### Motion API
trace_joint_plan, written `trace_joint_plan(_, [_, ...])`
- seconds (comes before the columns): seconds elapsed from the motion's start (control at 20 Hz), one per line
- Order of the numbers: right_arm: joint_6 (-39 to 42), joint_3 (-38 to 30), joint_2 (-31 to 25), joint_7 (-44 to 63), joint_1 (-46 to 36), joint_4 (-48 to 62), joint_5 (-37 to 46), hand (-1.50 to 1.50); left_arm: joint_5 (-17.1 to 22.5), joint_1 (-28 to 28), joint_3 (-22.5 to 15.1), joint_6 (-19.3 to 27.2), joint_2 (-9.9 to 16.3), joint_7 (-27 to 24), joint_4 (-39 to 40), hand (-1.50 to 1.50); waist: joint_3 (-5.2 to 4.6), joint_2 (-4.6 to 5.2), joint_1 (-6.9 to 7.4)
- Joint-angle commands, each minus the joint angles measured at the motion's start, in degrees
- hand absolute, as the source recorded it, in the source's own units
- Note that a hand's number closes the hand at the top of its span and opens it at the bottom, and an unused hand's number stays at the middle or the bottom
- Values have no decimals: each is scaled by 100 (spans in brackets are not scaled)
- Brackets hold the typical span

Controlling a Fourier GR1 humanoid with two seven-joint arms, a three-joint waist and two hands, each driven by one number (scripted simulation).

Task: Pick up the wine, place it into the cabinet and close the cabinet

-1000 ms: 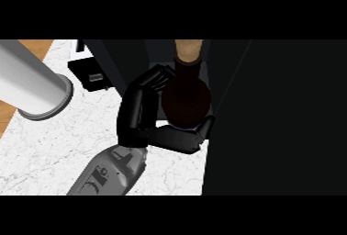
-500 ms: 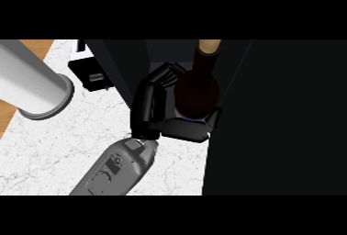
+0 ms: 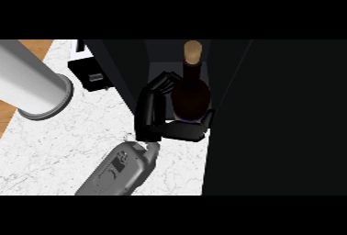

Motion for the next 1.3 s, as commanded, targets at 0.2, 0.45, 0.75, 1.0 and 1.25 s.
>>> trace_joint_plan(0.2, [-22, -170, -55, 184, -112, -399, -468, -150, -106, -179, 41, -94, -1, -592, 1034, 150, 2, 6, 9])
trace_joint_plan(0.45, [-220, 215, 100, 454, -91, -631, -183, -150, 20, -179, 187, -238, 1, -1168, 1552, 150, -1, 6, -6])
trace_joint_plan(0.75, [169, -285, -75, -34, 415, -629, -661, -150, 89, -363, 511, -74, 0, -1242, 1679, 150, 4, -2, 6])
trace_joint_plan(1.0, [21, 152, 147, -5, 542, -705, -325, -150, 426, -325, 679, -375, 0, -1981, 2272, 150, 0, 9, -27])
trace_joint_plan(1.25, [82, 1, 22, 68, 367, -608, -412, -150, 411, -884, 959, -421, 1, -1561, 2603, 150, 1, 7, -12])
